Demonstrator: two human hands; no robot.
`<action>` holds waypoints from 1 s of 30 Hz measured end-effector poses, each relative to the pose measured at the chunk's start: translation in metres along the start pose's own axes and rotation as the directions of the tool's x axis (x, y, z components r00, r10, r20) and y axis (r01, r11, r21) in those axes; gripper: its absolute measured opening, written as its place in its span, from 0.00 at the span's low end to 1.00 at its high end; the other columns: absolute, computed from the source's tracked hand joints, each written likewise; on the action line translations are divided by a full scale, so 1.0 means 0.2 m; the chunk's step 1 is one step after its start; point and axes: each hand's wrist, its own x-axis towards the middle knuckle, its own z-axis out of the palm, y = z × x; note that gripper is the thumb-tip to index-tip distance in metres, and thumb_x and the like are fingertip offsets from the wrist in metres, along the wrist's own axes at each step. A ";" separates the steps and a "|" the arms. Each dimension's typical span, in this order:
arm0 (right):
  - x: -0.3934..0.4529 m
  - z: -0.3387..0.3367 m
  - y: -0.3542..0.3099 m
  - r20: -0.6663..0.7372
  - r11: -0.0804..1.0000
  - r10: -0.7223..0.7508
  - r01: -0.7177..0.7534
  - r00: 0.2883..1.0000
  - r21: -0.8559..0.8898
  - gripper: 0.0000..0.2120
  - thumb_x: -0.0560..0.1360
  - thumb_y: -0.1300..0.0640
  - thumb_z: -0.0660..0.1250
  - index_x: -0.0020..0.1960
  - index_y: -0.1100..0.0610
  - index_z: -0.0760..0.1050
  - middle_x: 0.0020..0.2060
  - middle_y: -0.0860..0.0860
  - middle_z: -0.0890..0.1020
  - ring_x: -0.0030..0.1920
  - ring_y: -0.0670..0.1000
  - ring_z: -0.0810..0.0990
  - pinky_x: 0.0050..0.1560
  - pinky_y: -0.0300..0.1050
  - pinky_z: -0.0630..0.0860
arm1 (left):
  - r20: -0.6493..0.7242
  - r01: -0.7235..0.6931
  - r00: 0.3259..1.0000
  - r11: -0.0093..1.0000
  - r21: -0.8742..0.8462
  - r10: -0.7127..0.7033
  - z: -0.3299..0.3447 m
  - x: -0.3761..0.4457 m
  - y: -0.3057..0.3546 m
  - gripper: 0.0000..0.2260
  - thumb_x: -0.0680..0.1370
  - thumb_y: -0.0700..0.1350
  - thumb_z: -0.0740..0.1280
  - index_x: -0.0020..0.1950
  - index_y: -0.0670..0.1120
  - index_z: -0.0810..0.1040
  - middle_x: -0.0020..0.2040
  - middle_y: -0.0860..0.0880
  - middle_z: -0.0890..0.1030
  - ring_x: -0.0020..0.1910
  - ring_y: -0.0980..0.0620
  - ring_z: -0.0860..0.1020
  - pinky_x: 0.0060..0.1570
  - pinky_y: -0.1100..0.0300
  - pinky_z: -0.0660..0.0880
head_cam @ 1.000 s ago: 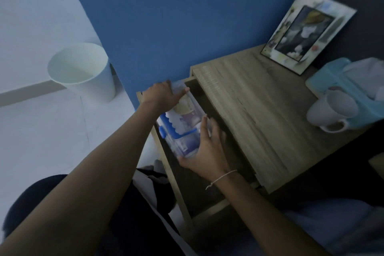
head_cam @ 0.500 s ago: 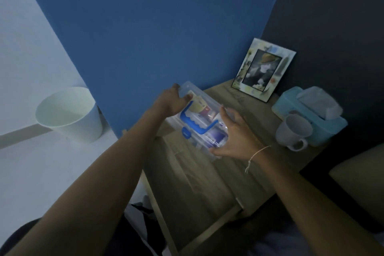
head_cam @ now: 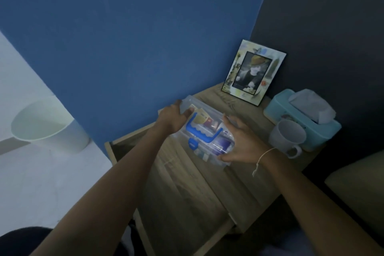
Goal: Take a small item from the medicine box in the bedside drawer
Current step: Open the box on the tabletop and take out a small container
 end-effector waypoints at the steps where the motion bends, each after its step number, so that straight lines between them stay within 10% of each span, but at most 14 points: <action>1: 0.00 0.00 0.00 0.014 1.000 0.023 -0.023 1.000 0.000 0.61 0.59 0.40 0.77 0.78 0.46 0.40 0.78 0.47 0.42 0.78 0.54 0.43 0.74 0.52 0.54 | -0.005 -0.016 1.000 1.000 -0.004 0.016 0.00 -0.01 0.00 0.30 0.78 0.59 0.59 0.75 0.45 0.59 0.74 0.42 0.66 0.73 0.42 0.64 0.72 0.49 0.62; 5: -0.06 -0.01 -0.03 -0.023 0.984 0.175 -0.175 0.984 0.029 0.55 0.65 0.42 0.75 0.78 0.46 0.41 0.77 0.50 0.35 0.75 0.56 0.29 0.75 0.59 0.47 | -0.009 -0.078 0.997 0.984 0.160 0.080 -0.01 -0.14 0.00 0.30 0.80 0.59 0.52 0.77 0.45 0.50 0.79 0.44 0.50 0.78 0.46 0.51 0.76 0.47 0.51; 11: -0.17 0.27 -0.22 -0.428 0.992 0.128 -0.110 0.895 0.067 0.31 0.81 0.46 0.53 0.77 0.58 0.46 0.78 0.54 0.48 0.76 0.48 0.40 0.74 0.45 0.44 | -0.008 -0.394 0.897 0.811 0.432 0.441 0.05 -0.38 -0.06 0.24 0.83 0.51 0.48 0.77 0.44 0.50 0.79 0.46 0.49 0.78 0.50 0.45 0.74 0.57 0.38; 30: 0.10 0.19 -0.05 -0.406 0.986 0.049 -0.108 0.913 -0.124 0.25 0.83 0.57 0.50 0.77 0.63 0.48 0.78 0.58 0.51 0.78 0.54 0.45 0.77 0.46 0.41 | 0.014 -0.370 0.918 0.845 0.387 0.395 0.09 -0.07 0.01 0.24 0.83 0.47 0.51 0.77 0.40 0.51 0.78 0.42 0.54 0.78 0.45 0.51 0.77 0.52 0.49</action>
